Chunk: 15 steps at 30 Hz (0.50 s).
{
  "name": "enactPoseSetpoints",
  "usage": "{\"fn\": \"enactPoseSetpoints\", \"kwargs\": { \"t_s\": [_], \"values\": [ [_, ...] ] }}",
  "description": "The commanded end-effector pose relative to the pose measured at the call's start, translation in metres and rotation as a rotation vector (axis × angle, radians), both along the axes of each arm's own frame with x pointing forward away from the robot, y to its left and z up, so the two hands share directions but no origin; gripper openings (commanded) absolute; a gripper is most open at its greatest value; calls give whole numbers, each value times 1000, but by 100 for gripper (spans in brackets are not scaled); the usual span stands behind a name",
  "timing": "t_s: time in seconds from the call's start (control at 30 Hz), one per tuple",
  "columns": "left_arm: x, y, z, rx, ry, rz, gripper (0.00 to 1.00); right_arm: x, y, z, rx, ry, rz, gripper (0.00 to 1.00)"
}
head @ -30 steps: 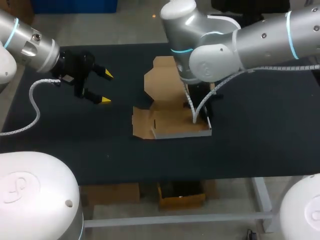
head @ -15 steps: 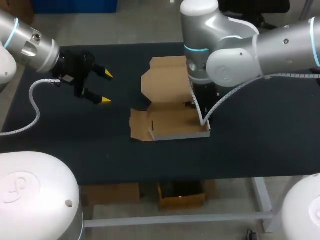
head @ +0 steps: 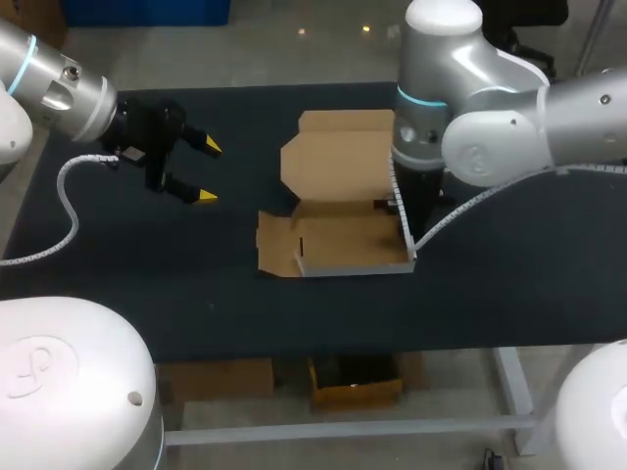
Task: Assemble the packaging by folding the flat box into shape, placing the metal phone stand inside, and closing the box properly
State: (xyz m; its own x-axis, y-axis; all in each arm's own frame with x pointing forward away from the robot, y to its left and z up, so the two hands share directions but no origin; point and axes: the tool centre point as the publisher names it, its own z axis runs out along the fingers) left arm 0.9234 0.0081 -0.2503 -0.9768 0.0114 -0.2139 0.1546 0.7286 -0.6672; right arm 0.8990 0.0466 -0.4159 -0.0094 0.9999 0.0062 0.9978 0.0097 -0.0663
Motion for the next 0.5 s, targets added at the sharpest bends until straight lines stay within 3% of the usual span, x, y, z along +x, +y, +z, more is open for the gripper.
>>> {"fn": "enactPoseSetpoints", "kwargs": {
  "t_s": [0.03,0.5],
  "values": [
    [0,0,1,2,3,-1,100,-2,-1,0,6,-5,-4,0],
    [0,0,1,2,3,-1,100,3,1,-1,-2,28,-7,0]
  ]
}}
